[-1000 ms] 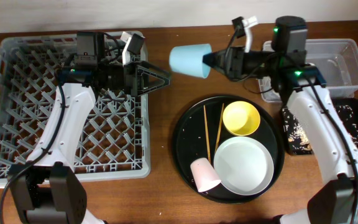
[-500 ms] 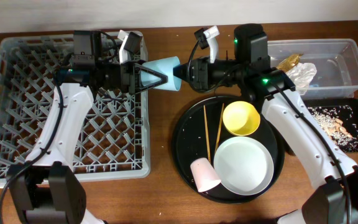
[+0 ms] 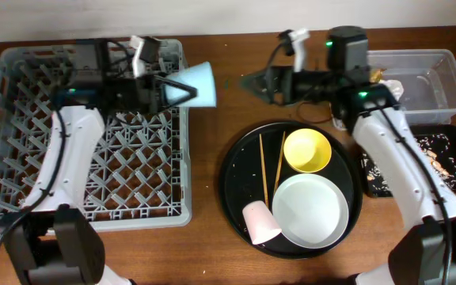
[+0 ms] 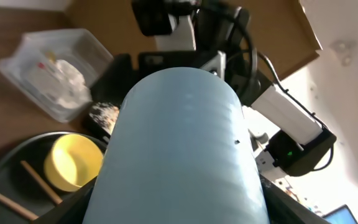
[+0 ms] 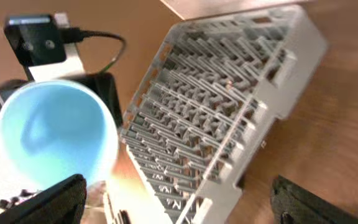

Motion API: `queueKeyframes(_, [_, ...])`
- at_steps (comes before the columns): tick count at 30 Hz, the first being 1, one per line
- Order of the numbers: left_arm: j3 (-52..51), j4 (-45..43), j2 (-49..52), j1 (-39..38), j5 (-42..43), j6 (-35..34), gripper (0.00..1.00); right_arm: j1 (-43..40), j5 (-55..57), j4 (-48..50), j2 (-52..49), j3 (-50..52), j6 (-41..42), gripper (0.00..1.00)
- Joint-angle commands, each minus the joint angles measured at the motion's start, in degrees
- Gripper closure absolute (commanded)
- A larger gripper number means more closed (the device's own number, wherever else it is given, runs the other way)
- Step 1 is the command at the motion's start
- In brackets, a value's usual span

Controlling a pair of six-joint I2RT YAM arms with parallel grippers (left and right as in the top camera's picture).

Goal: Sort waste into correct bins and load items into the dishwasher rack
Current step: 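Place the blue cup upside down in the rack with the left gripper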

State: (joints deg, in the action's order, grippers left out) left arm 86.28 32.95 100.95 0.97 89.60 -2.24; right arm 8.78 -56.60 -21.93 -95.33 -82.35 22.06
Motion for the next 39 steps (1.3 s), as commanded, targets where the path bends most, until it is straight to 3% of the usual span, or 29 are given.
queueKeyframes(1, [1.0, -1.2, 0.6, 3.2, -5.3, 0.1, 0.39, -5.7, -3.6, -5.5, -0.6, -0.6, -1.9, 0.04])
queueKeyframes(5, [1.1, 6.3, 0.5, 3.3, -35.1, 0.1, 0.40, -7.2, 6.3, -18.1, -0.6, -0.6, -8.4, 0.01])
queueKeyframes(8, [8.4, 21.7, 0.5, 3.1, -55.8, 5.2, 0.45, -7.3, 15.0, -25.7, -0.6, -0.6, -12.9, 0.02])
queueKeyframes(9, [14.6, 29.9, 0.5, 2.1, -67.0, 7.1, 0.45, -7.3, 18.6, -27.4, -0.6, -0.6, -12.9, 0.02])
queueKeyframes(11, [19.8, 38.1, 0.5, -0.7, -79.5, 7.1, 0.44, -7.2, 20.5, -28.6, -0.6, -0.5, -12.9, 0.02])
queueKeyframes(18, [19.7, 54.5, 7.1, -8.0, -84.4, 5.5, 0.44, -7.2, 21.3, -28.9, -0.6, -0.5, -12.9, 0.02])
queueKeyframes(23, [19.0, 60.4, 11.8, -8.7, -86.2, 5.3, 0.44, -7.2, 21.4, -29.1, -0.6, -0.4, -12.9, 0.02])
queueKeyframes(33, [9.9, 45.0, 11.8, -8.9, -86.0, 5.3, 0.44, -7.2, 21.6, -29.6, -0.6, -0.3, -12.9, 0.02])
queueKeyframes(38, [9.4, 42.4, 11.9, -8.9, -86.0, 5.3, 0.43, -7.2, 21.6, -29.7, -0.6, -0.3, -12.9, 0.02])
queueKeyframes(39, [9.4, 42.5, 11.9, -8.9, -86.0, 5.3, 0.35, -7.2, 21.6, -29.7, -0.6, -0.2, -12.9, 0.01])
